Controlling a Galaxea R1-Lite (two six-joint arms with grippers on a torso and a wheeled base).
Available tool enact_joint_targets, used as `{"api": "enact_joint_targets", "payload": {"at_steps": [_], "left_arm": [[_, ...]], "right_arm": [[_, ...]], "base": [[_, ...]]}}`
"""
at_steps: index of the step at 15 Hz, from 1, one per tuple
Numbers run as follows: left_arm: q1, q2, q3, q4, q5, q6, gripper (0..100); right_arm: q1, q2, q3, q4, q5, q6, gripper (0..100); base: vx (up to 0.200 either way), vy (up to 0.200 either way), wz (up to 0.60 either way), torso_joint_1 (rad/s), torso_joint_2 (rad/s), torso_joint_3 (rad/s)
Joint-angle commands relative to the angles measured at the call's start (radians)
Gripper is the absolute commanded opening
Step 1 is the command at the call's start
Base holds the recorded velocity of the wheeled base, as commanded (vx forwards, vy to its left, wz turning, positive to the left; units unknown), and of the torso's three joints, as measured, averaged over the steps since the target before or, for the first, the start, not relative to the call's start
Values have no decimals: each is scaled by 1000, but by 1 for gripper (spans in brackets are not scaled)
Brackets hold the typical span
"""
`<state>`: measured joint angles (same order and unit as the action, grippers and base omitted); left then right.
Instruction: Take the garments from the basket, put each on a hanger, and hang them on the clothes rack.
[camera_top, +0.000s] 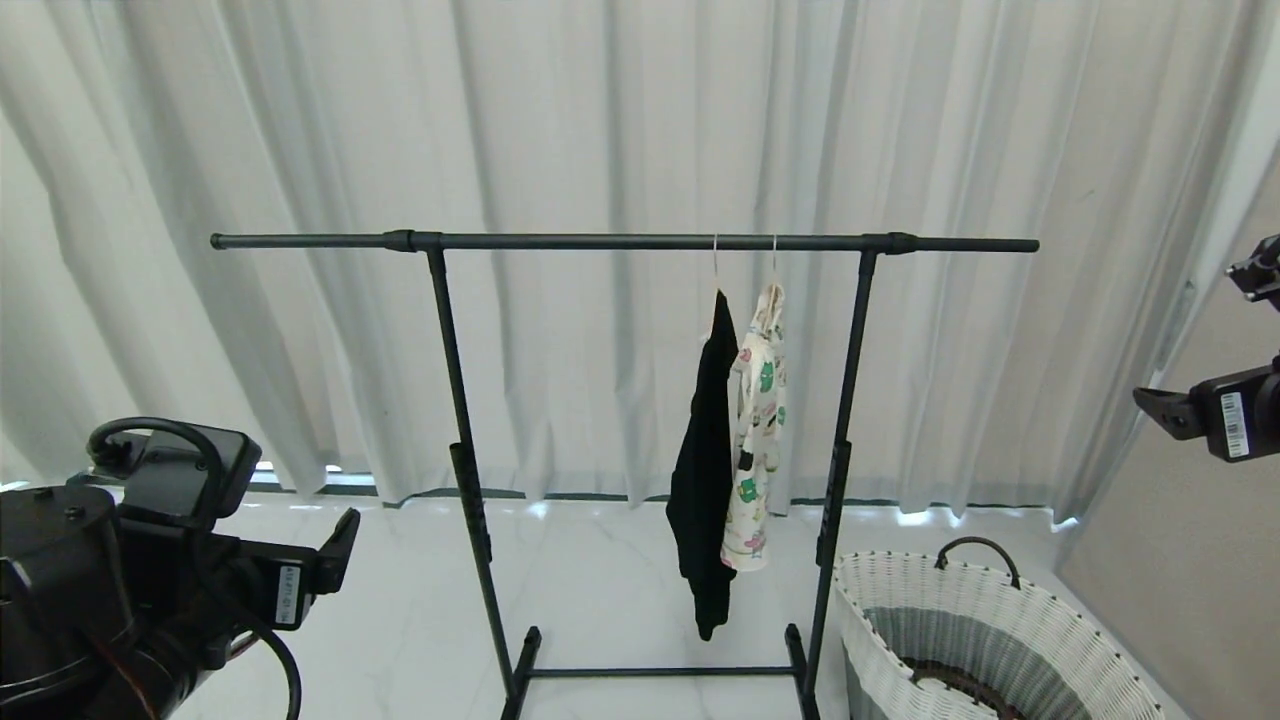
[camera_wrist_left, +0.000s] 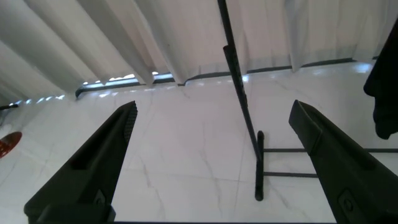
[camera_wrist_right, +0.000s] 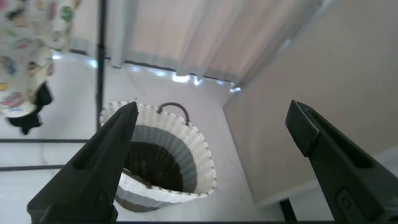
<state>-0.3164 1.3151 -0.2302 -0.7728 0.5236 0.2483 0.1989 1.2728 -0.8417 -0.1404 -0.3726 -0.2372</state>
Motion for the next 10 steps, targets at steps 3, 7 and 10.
{"api": "enact_joint_targets", "payload": {"at_steps": [3, 7, 10], "left_arm": [[0, -2, -1, 0, 1, 0, 100], [2, 0, -1, 0, 1, 0, 100], [2, -2, -1, 0, 3, 0, 100]], "right_arm": [[-18, 5, 4, -41, 1, -2, 100], [-38, -9, 7, -41, 0, -2, 100], [-38, -20, 19, -41, 0, -4, 100]], "base": [[0, 0, 0, 0, 0, 0], [0, 0, 0, 0, 0, 0], [0, 0, 0, -67, 161, 85]]}}
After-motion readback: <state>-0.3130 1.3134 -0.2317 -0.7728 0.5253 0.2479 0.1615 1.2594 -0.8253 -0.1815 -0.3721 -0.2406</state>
